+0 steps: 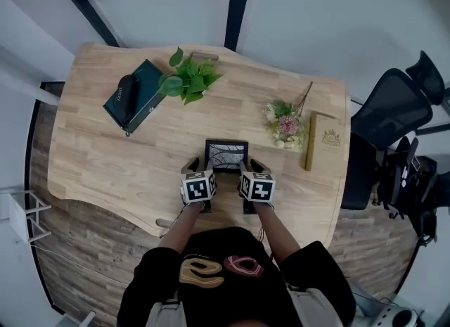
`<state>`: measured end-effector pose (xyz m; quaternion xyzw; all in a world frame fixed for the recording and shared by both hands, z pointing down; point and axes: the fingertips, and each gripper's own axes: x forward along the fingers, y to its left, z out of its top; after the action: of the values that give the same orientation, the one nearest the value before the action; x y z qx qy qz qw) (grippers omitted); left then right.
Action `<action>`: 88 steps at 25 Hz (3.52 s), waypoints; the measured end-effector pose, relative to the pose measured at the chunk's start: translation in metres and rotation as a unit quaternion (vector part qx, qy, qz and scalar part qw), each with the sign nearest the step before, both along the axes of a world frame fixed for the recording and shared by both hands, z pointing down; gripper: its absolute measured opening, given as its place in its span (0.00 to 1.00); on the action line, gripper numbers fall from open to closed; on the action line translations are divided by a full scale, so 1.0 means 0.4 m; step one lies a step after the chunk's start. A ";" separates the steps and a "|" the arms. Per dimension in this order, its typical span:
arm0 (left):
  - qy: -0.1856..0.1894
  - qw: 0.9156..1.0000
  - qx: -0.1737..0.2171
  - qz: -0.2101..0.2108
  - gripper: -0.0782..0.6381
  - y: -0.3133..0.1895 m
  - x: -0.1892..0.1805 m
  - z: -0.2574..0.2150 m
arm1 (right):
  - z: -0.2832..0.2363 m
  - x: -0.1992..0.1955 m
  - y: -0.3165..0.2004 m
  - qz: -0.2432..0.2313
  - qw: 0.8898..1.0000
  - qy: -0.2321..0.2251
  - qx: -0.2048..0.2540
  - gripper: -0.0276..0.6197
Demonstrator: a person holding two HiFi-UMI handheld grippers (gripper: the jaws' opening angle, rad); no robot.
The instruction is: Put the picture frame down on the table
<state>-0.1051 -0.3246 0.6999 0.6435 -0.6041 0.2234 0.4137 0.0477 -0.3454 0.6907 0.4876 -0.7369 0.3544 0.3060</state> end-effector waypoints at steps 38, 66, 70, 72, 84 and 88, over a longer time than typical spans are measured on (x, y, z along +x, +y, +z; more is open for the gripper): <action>0.060 0.961 0.259 0.079 0.37 0.202 0.087 -0.351 | -0.343 0.014 0.227 -0.014 0.966 -0.087 0.243 0.28; 0.060 0.940 0.328 0.078 0.16 0.390 0.081 -0.411 | -0.397 0.091 0.408 0.020 0.946 -0.047 0.319 0.07; 0.064 0.935 0.335 0.093 0.15 0.397 0.091 -0.422 | -0.392 0.089 0.416 0.018 0.947 -0.039 0.319 0.06; 0.066 0.934 0.337 0.097 0.14 0.400 0.090 -0.424 | -0.388 0.084 0.419 0.016 0.948 -0.036 0.317 0.06; 0.063 0.937 0.331 0.097 0.14 0.403 0.042 -0.411 | -0.373 0.041 0.431 0.017 0.948 -0.026 0.316 0.06; 0.058 0.936 0.330 0.109 0.14 0.409 0.034 -0.408 | -0.378 0.028 0.435 0.018 0.947 -0.025 0.319 0.06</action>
<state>-0.0914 -0.1612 0.5366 0.8177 -0.5448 0.0175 0.1852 0.0591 -0.1713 0.5393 0.5638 -0.8101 0.1177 0.1095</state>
